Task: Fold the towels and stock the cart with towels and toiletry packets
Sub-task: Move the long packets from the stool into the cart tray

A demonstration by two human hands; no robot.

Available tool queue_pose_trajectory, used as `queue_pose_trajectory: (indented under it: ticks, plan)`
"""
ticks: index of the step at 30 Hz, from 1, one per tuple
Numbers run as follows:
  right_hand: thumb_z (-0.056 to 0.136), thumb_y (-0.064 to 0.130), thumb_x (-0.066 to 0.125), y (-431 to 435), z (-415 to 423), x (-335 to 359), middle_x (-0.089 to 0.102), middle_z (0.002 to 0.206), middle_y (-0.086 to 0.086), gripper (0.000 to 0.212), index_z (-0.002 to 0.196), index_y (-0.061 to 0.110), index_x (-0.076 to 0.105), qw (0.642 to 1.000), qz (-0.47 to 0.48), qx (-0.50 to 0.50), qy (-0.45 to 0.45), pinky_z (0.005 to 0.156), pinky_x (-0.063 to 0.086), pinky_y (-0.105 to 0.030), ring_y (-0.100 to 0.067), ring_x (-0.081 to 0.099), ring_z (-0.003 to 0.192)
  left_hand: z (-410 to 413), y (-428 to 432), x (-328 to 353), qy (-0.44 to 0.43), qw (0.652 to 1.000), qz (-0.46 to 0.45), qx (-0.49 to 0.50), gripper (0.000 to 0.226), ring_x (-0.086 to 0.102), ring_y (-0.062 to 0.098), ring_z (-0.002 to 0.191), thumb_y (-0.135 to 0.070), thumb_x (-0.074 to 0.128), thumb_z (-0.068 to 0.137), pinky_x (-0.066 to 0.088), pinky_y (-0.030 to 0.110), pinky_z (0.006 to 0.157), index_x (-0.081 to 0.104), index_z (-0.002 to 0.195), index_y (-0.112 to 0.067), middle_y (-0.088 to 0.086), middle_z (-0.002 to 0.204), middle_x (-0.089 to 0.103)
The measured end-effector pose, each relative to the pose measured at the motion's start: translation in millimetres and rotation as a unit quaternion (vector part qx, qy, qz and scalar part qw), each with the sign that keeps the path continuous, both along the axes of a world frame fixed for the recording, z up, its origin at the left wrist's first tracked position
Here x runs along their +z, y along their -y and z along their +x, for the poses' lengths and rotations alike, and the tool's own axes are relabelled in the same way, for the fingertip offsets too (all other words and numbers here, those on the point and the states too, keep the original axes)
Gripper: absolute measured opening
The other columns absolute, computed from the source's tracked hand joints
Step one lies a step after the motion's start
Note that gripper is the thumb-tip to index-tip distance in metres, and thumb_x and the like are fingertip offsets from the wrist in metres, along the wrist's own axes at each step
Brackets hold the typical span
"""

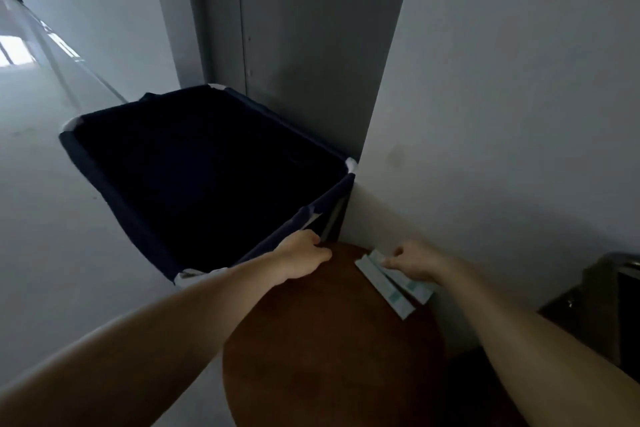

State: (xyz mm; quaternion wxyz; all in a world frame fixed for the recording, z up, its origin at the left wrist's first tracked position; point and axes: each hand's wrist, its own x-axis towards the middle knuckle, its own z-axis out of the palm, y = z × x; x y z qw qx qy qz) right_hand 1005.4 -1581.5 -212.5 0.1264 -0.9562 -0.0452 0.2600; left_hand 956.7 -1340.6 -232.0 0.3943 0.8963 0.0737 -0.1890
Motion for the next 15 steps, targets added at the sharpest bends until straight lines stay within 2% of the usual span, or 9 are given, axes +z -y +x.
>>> queue_pose_trajectory:
  ticks: [2,4,6,7,9,11,13,15]
  plan:
    - [0.097,0.043,0.057,-3,11,-26,0.049,0.080,-0.002,0.033,0.084,0.013,0.054,0.998,0.009,-0.056,-0.020,0.067,0.037,-0.031,-0.018,0.049,0.073,29,-6,-13,-0.011,1.000,-0.013,-0.014,0.059,0.055,0.009,0.099,-0.044,0.054,0.094,0.043,0.025,0.074,0.044,0.146,-0.020,-0.007,0.114,0.054]
    - [0.097,0.045,0.056,-3,15,-52,0.052,0.093,-0.004,0.033,0.100,0.012,0.055,0.995,0.001,-0.091,-0.047,0.072,0.040,-0.031,-0.020,0.053,0.082,53,-7,-30,-0.028,0.999,-0.016,-0.025,0.058,0.056,0.017,0.112,-0.043,0.054,0.095,0.046,0.030,0.087,0.045,0.146,-0.019,-0.001,0.128,0.056]
    - [0.095,0.050,0.057,3,16,-77,0.059,0.103,-0.008,0.043,0.112,0.011,0.058,0.992,-0.013,-0.107,-0.064,0.071,0.042,-0.031,-0.025,0.059,0.091,68,-1,-49,-0.047,0.998,-0.014,-0.044,0.057,0.055,0.022,0.118,-0.043,0.055,0.094,0.046,0.032,0.091,0.048,0.145,-0.018,0.003,0.137,0.054]
    - [0.094,0.052,0.058,5,17,-88,0.062,0.111,-0.011,0.048,0.119,0.010,0.059,0.991,-0.019,-0.112,-0.068,0.073,0.044,-0.031,-0.027,0.061,0.097,71,2,-56,-0.054,0.997,-0.010,-0.050,0.055,0.055,0.023,0.119,-0.042,0.056,0.093,0.044,0.030,0.090,0.051,0.142,-0.017,0.003,0.137,0.054]
    - [0.093,0.053,0.058,15,24,-114,0.059,0.129,-0.013,0.059,0.133,0.009,0.055,0.987,-0.024,-0.141,-0.073,0.086,0.049,-0.033,-0.030,0.060,0.113,82,15,-80,-0.074,0.995,-0.009,-0.065,0.045,0.056,0.024,0.118,-0.039,0.059,0.093,0.042,0.026,0.085,0.060,0.132,-0.017,0.001,0.129,0.058]
    - [0.093,0.054,0.058,25,34,-140,0.054,0.139,-0.014,0.064,0.139,0.010,0.050,0.983,-0.021,-0.166,-0.076,0.096,0.048,-0.037,-0.032,0.056,0.120,90,28,-101,-0.098,0.993,-0.013,-0.069,0.027,0.058,0.021,0.105,-0.034,0.060,0.093,0.044,0.024,0.076,0.066,0.114,-0.018,-0.001,0.112,0.062]
    - [0.093,0.051,0.058,34,48,-168,0.055,0.137,-0.014,0.061,0.139,0.010,0.051,0.980,-0.015,-0.183,-0.072,0.094,0.050,-0.038,-0.032,0.058,0.116,99,40,-121,-0.122,0.990,-0.017,-0.067,0.038,0.059,0.020,0.102,-0.032,0.061,0.094,0.047,0.026,0.079,0.060,0.127,-0.013,0.003,0.115,0.061]
    - [0.094,0.045,0.057,43,63,-196,0.060,0.130,-0.014,0.054,0.135,0.011,0.055,0.979,-0.008,-0.192,-0.068,0.089,0.053,-0.038,-0.032,0.062,0.107,108,51,-139,-0.148,0.988,-0.011,-0.053,0.049,0.061,0.025,0.109,-0.032,0.061,0.095,0.052,0.033,0.088,0.052,0.138,-0.011,0.008,0.125,0.061]
